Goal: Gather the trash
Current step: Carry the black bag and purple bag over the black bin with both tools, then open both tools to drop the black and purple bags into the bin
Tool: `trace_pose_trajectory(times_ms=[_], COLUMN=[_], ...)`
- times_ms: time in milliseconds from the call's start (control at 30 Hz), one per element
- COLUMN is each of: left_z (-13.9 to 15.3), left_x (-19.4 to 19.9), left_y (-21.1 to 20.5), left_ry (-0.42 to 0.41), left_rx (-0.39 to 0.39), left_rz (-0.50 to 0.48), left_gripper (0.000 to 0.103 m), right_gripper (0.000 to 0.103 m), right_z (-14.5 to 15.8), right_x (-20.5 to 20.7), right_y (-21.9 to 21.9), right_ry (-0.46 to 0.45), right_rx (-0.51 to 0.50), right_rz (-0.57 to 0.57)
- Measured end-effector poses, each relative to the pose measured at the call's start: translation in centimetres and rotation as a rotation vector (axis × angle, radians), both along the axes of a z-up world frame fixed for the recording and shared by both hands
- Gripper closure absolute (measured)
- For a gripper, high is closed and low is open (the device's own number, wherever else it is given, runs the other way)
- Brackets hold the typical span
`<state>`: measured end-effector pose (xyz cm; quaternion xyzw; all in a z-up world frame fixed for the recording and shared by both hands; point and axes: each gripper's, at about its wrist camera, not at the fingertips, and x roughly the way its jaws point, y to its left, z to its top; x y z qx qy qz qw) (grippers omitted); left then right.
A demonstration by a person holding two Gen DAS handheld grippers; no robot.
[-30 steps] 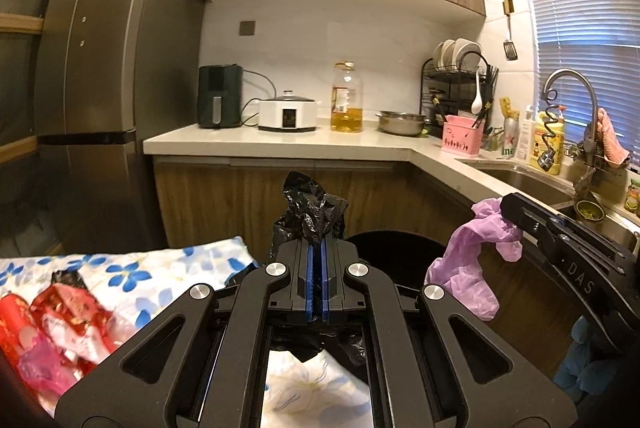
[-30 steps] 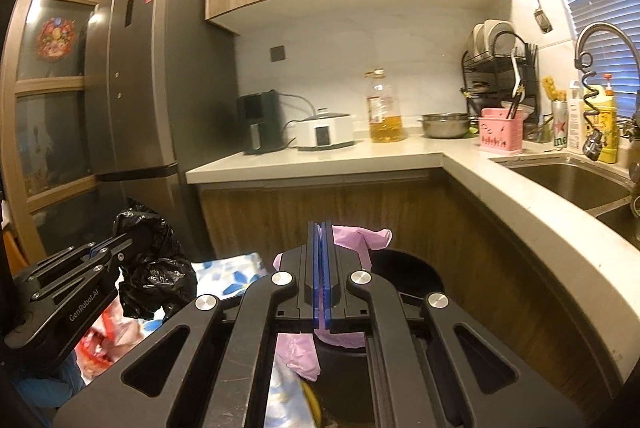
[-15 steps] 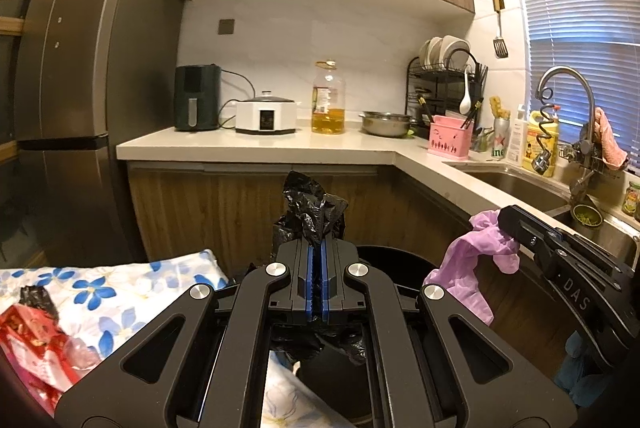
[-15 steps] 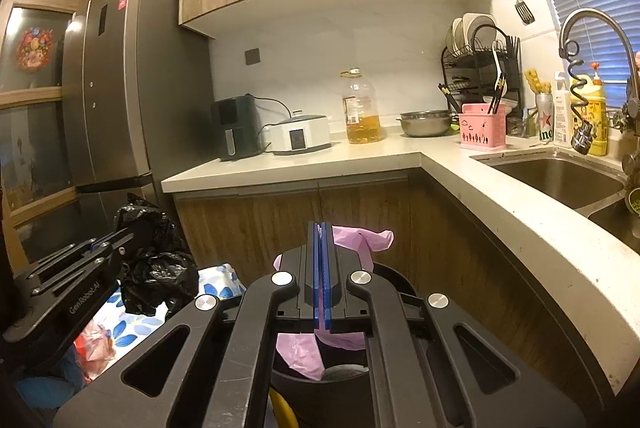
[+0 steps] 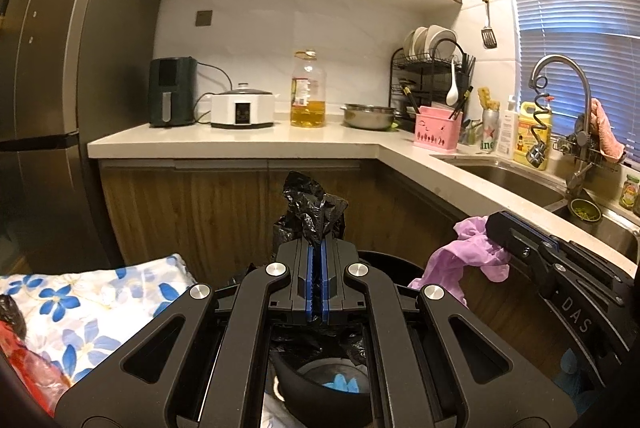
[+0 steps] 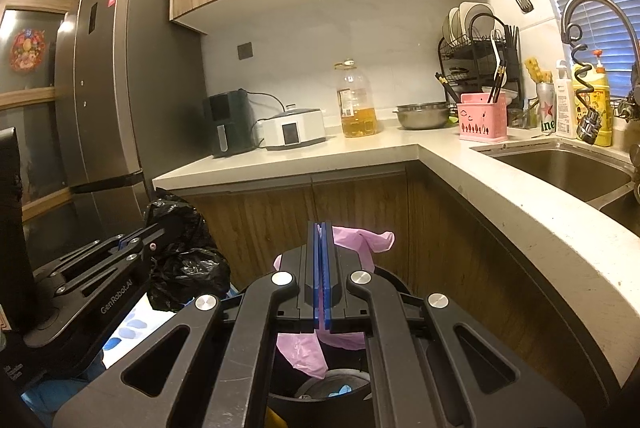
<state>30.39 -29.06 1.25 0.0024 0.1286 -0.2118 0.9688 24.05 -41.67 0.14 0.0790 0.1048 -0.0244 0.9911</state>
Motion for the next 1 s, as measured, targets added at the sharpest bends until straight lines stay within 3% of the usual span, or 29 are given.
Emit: trace_pose_trajectory(times_ms=[1000], left_z=[-3.5], left_x=[3.7], left_y=[-2.6], left_ry=[0.037], left_rx=[0.06], left_rz=[-0.066], left_gripper=[0.1], right_gripper=[0.101], right_z=[-2.1], right_x=[3.1], right_y=[-1.0], right_ry=[0.045], right_rx=[0.021], right_rz=[0.023])
